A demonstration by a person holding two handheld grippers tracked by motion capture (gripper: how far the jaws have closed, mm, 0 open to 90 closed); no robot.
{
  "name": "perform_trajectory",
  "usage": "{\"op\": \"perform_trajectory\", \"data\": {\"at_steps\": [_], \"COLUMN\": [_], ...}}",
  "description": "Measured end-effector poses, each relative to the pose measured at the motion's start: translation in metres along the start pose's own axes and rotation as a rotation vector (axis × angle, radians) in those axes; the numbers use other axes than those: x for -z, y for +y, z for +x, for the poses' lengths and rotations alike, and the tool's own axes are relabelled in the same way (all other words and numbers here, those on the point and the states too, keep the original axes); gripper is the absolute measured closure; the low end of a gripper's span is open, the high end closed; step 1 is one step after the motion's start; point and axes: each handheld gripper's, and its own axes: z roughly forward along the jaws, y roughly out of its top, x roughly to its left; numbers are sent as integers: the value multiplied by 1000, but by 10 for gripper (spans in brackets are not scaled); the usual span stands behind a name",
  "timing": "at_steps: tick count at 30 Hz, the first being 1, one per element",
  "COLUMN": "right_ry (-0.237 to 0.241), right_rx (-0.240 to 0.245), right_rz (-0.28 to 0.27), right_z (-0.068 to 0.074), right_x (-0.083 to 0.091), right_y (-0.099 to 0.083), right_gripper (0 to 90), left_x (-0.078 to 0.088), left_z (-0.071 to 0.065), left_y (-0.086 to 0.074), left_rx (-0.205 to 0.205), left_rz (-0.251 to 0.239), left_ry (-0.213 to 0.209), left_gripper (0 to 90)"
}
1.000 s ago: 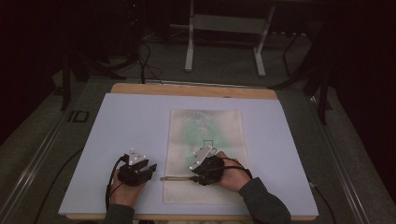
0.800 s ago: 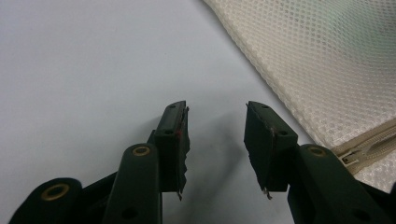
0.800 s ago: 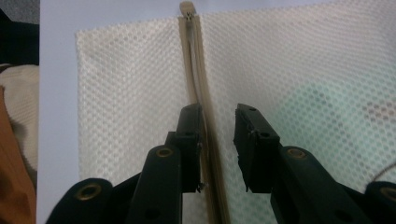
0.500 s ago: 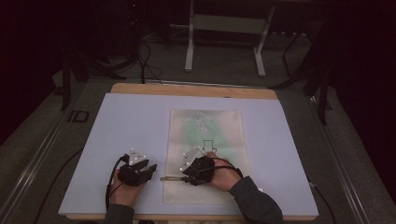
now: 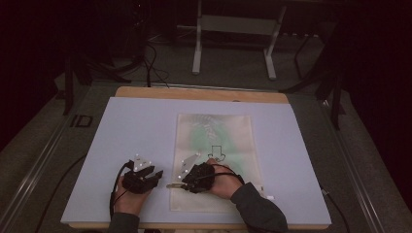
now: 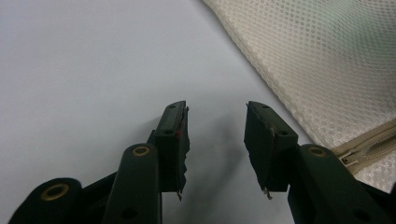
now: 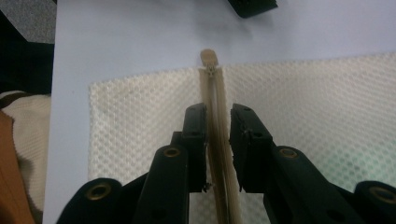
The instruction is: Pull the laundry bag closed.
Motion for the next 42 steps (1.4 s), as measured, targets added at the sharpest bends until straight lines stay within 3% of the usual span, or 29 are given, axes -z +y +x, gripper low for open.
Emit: {"op": "perform_trajectory", "data": {"at_steps": [20, 42], "right_ry": [24, 44], "right_rx": [29, 6], "right_rz": [3, 36], "right_z": [1, -2], "right_x": [-18, -41], "right_y": [25, 42], "right_gripper": [764, 753], "left_x": [1, 3], "left_z": [2, 5], "left_y": [0, 0], "left_rx": [9, 25], "left_rz": [1, -10], "left_ry": [6, 12], "left_gripper": [583, 579]}}
